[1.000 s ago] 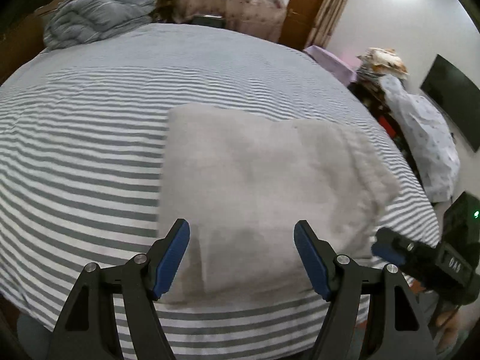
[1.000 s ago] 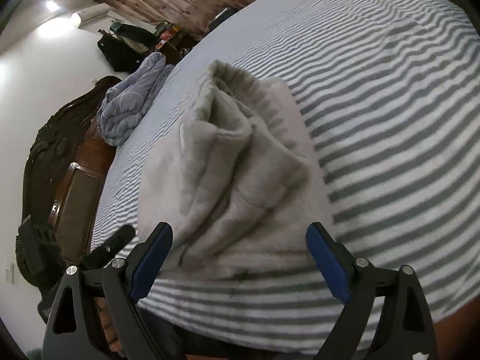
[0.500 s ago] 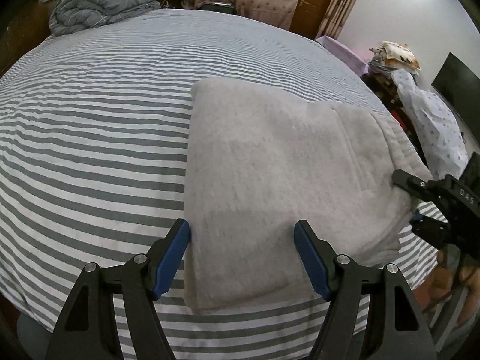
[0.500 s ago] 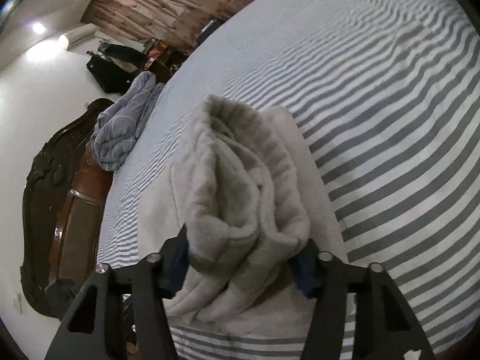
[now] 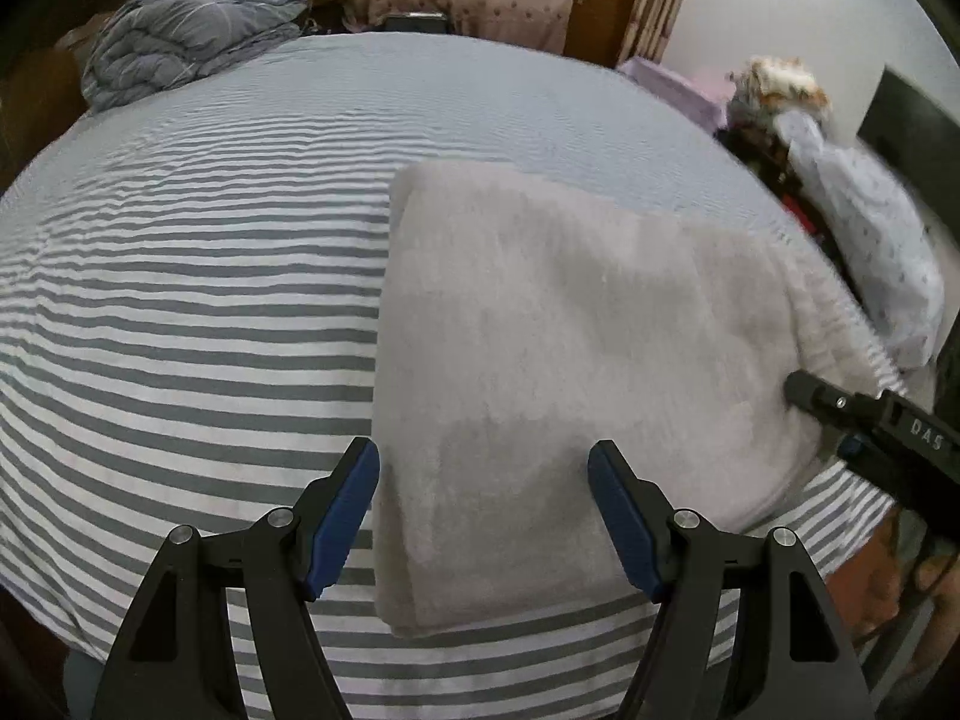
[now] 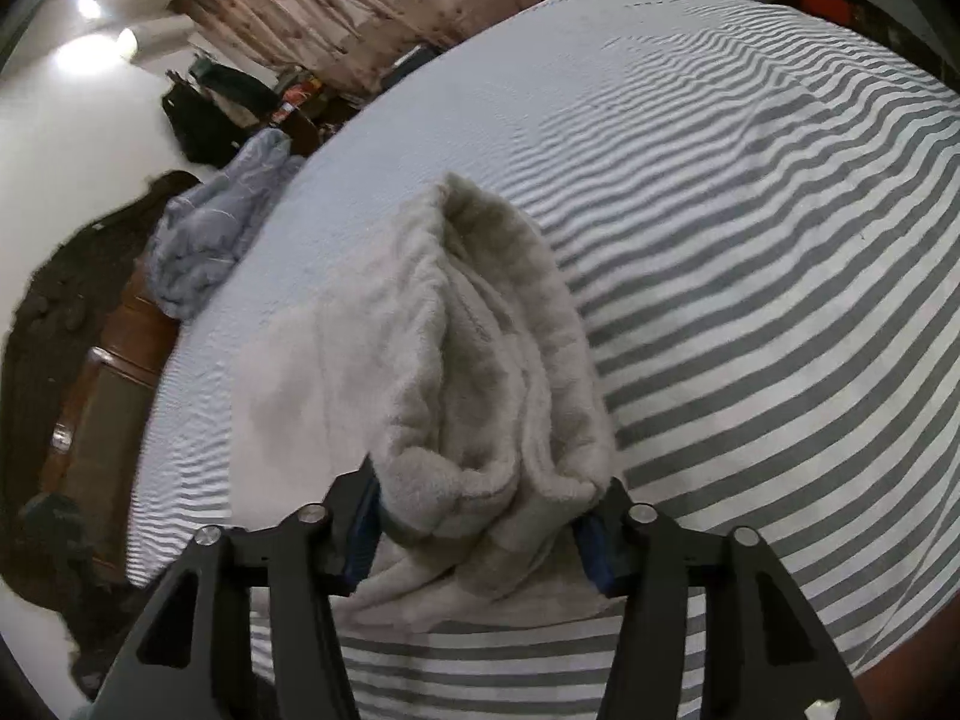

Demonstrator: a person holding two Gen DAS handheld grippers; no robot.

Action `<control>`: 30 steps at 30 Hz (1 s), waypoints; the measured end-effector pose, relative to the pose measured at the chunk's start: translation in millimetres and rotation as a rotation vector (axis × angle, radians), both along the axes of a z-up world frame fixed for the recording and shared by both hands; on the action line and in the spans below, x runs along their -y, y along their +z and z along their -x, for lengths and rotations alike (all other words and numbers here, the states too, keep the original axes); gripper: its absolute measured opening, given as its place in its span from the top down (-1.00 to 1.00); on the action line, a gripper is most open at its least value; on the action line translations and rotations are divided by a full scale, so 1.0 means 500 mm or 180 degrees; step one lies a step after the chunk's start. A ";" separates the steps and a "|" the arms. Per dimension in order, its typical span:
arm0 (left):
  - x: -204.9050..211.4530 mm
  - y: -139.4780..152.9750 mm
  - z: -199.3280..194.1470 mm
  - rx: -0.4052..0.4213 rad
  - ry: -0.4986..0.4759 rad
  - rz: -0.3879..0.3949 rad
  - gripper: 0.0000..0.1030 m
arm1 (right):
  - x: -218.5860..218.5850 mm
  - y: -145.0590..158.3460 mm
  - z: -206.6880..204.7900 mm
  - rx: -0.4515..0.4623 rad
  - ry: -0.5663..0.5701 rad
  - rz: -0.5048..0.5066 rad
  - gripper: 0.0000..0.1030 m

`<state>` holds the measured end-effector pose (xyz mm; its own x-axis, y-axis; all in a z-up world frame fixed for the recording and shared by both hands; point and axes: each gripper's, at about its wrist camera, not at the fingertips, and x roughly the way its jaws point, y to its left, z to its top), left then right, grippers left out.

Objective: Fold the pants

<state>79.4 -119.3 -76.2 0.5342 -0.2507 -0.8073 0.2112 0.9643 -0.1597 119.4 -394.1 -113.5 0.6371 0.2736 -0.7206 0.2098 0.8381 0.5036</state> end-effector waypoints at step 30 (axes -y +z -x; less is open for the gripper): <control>-0.054 0.012 -0.011 -0.0055 0.0036 -0.0049 -0.50 | 0.028 -0.036 0.013 -0.0249 0.0088 0.0082 -0.71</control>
